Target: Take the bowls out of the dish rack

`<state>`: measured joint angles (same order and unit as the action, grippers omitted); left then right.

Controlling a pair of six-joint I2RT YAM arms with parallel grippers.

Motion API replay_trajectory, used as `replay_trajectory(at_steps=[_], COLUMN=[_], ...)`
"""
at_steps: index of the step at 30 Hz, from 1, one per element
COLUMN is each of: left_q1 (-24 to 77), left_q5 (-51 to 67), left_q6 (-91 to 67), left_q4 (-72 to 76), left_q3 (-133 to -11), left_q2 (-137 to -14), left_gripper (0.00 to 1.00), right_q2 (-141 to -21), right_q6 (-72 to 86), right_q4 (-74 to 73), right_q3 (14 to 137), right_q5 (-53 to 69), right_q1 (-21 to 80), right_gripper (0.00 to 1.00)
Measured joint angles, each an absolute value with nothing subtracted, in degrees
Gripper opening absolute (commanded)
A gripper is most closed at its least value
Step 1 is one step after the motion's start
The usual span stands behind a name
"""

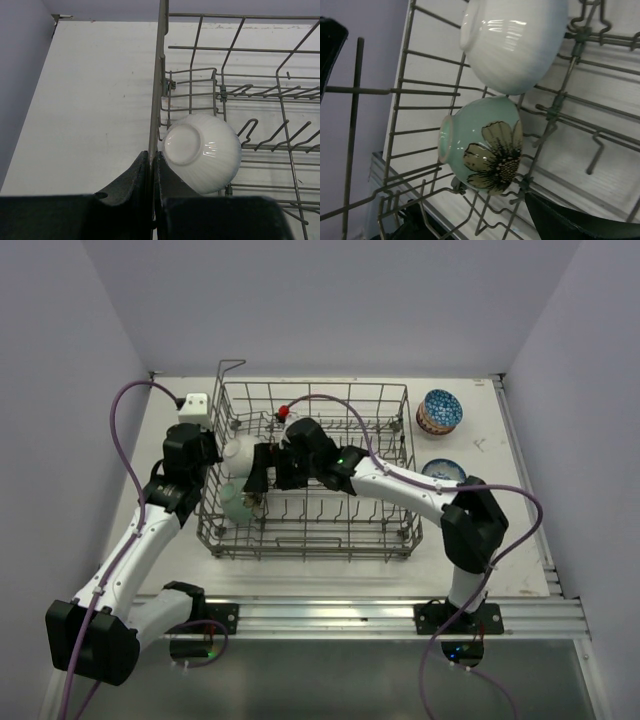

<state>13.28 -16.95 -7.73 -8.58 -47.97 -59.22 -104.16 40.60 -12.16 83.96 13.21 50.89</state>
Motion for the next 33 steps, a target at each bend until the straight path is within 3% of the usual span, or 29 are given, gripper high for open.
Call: replay_trajectory(at_steps=[6,28,33], left_q1=[13.3,13.5,13.5], left_q5=[-16.9,-17.0,-17.0], left_q6=[-7.7,-7.7,-7.7], left_q4=[-8.6,-8.6,-8.6], left_q3=[-48.0,-48.0,-48.0], left_q2=[-59.2,-59.2,-59.2], left_gripper=[0.00,0.00,0.00], right_q2=[-107.3,-116.2,-116.8], right_q6=[43.0,55.4,57.4], right_q4=[-10.3,-2.6,-0.6], right_q3=[85.5,86.1,86.1], right_q5=[13.0,10.0,11.0], right_q1=[54.7,54.3,54.3], right_gripper=[0.99,0.99,0.94])
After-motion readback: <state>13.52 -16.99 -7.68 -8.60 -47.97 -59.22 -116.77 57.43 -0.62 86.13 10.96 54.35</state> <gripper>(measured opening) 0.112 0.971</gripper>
